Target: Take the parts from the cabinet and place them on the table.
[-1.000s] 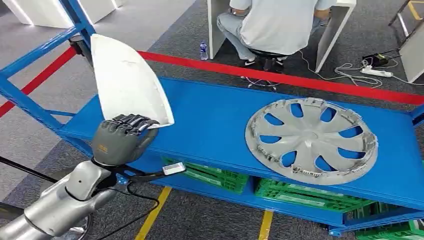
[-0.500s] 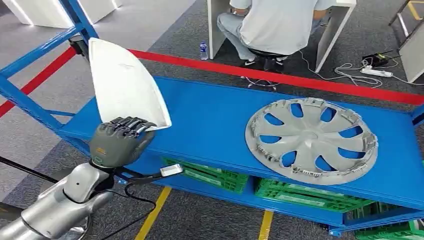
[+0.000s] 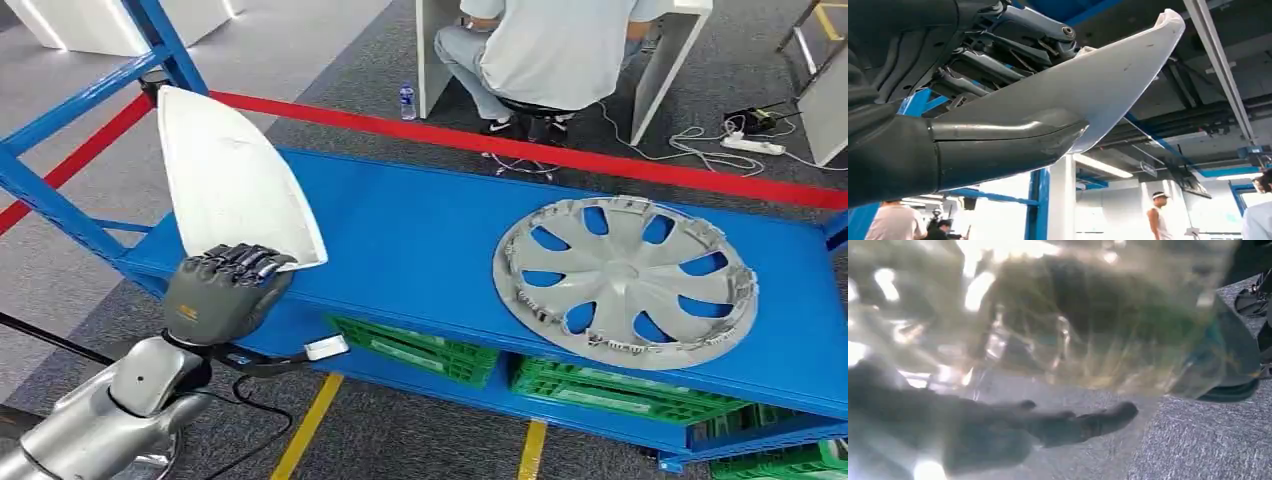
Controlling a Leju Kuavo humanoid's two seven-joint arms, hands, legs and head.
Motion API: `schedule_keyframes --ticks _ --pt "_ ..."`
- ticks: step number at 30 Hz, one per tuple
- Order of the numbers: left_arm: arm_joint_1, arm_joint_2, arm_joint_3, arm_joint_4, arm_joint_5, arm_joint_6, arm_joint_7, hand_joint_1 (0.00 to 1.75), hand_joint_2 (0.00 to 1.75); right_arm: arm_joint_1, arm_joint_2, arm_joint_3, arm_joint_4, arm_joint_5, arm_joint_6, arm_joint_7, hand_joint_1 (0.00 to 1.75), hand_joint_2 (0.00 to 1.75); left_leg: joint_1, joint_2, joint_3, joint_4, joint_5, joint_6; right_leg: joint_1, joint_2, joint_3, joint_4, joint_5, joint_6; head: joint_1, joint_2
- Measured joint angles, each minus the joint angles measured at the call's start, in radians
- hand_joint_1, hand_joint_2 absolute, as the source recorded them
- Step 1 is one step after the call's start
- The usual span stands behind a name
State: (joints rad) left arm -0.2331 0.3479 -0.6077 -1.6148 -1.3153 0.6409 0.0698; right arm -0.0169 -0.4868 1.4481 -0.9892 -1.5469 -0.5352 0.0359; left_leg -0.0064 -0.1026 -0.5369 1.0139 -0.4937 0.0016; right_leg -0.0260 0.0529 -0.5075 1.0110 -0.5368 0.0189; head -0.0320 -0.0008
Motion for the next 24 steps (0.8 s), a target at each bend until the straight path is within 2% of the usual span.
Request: schedule_keyframes --ticks 3,4,5,6,7,8,9,10,11,12,14,15,16,19,20,21,22,24 --pt "0.002 0.005 0.0 -0.005 -0.001 0.0 0.002 1.64 1.75 0.0 0.0 0.006 0.0 0.0 0.0 0.0 0.0 0.0 -0.001 0.0 -0.002 0.006 0.004 0.01 -0.003 0.004 0.0 -0.004 0.007 0.012 0.0 0.0" --pt "0.002 0.007 0.001 -0.007 -0.001 0.0 0.003 1.64 1.75 0.0 0.0 0.007 0.0 0.0 0.0 0.0 0.0 0.0 0.0 0.002 -0.002 -0.003 0.012 0.018 -0.001 0.008 0.001 -0.009 0.012 0.019 -0.001 0.0" --pt "0.003 0.008 0.002 -0.011 -0.001 0.0 0.004 1.64 1.75 -0.001 0.0 0.008 0.0 0.0 -0.002 0.0 0.0 0.0 0.009 0.012 0.003 -0.023 0.023 0.027 0.001 -0.003 -0.005 -0.005 -0.002 0.021 0.0 0.0" --pt "0.004 0.01 0.002 -0.012 -0.001 0.0 0.006 1.64 1.75 -0.004 0.001 0.01 0.0 0.0 -0.003 0.0 0.0 0.0 0.008 0.019 0.004 -0.028 0.027 0.032 0.005 -0.028 -0.017 0.017 -0.025 0.021 0.002 0.0" --pt "0.007 0.013 0.005 -0.015 0.0 -0.001 0.009 1.64 1.75 -0.007 0.001 0.014 0.0 0.0 -0.006 0.0 0.0 0.0 0.009 0.021 0.0 -0.028 0.029 0.034 0.005 -0.04 -0.044 0.075 -0.061 0.022 0.007 0.0" --pt "0.015 0.015 0.008 -0.015 0.002 -0.001 0.011 1.64 1.75 -0.011 0.001 0.016 0.0 0.0 -0.009 0.0 0.0 0.0 0.008 0.028 -0.004 -0.028 0.029 0.034 0.005 -0.045 -0.085 0.164 -0.103 0.025 0.009 0.0" --pt "0.023 0.018 0.013 -0.016 0.004 -0.002 0.013 1.64 1.75 -0.012 0.002 0.017 0.0 0.0 -0.013 0.0 0.0 0.0 0.007 0.033 -0.007 -0.027 0.03 0.034 0.005 -0.045 -0.122 0.244 -0.134 0.027 0.008 0.0" --pt "0.029 0.022 0.015 -0.016 0.005 -0.003 0.015 1.64 1.75 -0.013 0.002 0.019 0.0 0.0 -0.015 0.0 0.0 0.0 0.007 0.036 -0.01 -0.026 0.032 0.032 0.005 -0.045 -0.148 0.297 -0.142 0.028 0.008 0.0" --pt "0.033 0.024 0.017 -0.016 0.006 -0.003 0.017 1.64 1.75 -0.014 0.002 0.021 0.0 0.0 -0.016 0.0 0.0 0.0 0.007 0.038 -0.011 -0.025 0.032 0.031 0.004 -0.045 -0.149 0.297 -0.123 0.029 0.008 0.0" --pt "0.037 0.026 0.018 -0.016 0.009 -0.003 0.018 1.64 1.75 -0.014 0.002 0.022 0.0 0.0 -0.018 0.001 0.0 0.0 0.008 0.039 -0.012 -0.024 0.034 0.029 0.003 -0.045 -0.125 0.251 -0.08 0.03 0.009 0.0" --pt "0.041 0.031 0.02 -0.021 0.015 -0.003 0.019 1.64 1.75 -0.015 0.002 0.024 0.001 0.001 -0.018 0.003 0.0 0.0 0.011 0.038 -0.011 -0.021 0.033 0.025 -0.001 -0.044 -0.039 0.078 0.012 0.031 0.009 0.0" --pt "0.042 0.034 0.023 -0.023 0.016 -0.003 0.021 1.64 1.75 -0.018 0.002 0.026 0.001 0.001 -0.018 0.003 0.0 0.0 0.012 0.038 -0.014 -0.018 0.032 0.017 -0.002 -0.036 -0.008 0.016 0.006 0.033 0.008 0.0" --pt "0.043 0.039 0.027 -0.027 0.018 -0.003 0.021 1.64 1.75 -0.02 0.005 0.029 0.001 0.0 -0.019 0.003 0.0 0.0 0.007 0.035 -0.024 -0.012 0.034 0.008 0.001 -0.024 0.007 0.008 0.012 0.029 0.012 0.0" --pt "0.053 0.051 0.039 -0.037 0.018 -0.005 0.023 1.64 1.75 -0.023 0.005 0.032 0.002 0.001 -0.025 -0.003 0.0 0.0 0.008 0.028 -0.034 -0.005 0.047 -0.009 0.004 -0.026 -0.009 0.014 0.009 0.018 0.011 0.0" --pt "0.057 0.055 0.042 -0.038 0.019 -0.006 0.024 1.64 1.75 -0.022 0.006 0.034 0.002 0.002 -0.027 -0.003 0.0 0.0 0.008 0.025 -0.04 -0.003 0.045 -0.012 -0.001 -0.032 -0.012 0.012 0.015 0.008 0.012 0.0" --pt "0.06 0.058 0.044 -0.039 0.019 -0.006 0.025 1.64 1.75 -0.026 0.006 0.038 0.002 0.002 -0.03 -0.003 0.0 0.0 0.009 0.053 -0.047 0.014 0.017 -0.016 -0.001 -0.04 -0.019 0.01 0.02 -0.005 0.01 0.0" --pt "0.06 0.063 0.045 -0.041 0.019 -0.007 0.025 1.64 1.75 -0.026 0.006 0.039 0.002 0.002 -0.034 -0.003 0.0 0.0 0.009 0.075 -0.064 0.059 -0.026 -0.021 0.002 -0.043 -0.026 0.01 0.025 -0.014 0.004 0.0" --pt "0.061 0.066 0.049 -0.045 0.019 -0.008 0.027 1.64 1.75 -0.025 0.007 0.043 0.002 0.002 -0.034 -0.003 0.0 0.0 0.012 0.091 -0.119 0.21 -0.121 -0.028 0.007 -0.057 -0.044 0.011 0.035 -0.028 0.002 0.0"
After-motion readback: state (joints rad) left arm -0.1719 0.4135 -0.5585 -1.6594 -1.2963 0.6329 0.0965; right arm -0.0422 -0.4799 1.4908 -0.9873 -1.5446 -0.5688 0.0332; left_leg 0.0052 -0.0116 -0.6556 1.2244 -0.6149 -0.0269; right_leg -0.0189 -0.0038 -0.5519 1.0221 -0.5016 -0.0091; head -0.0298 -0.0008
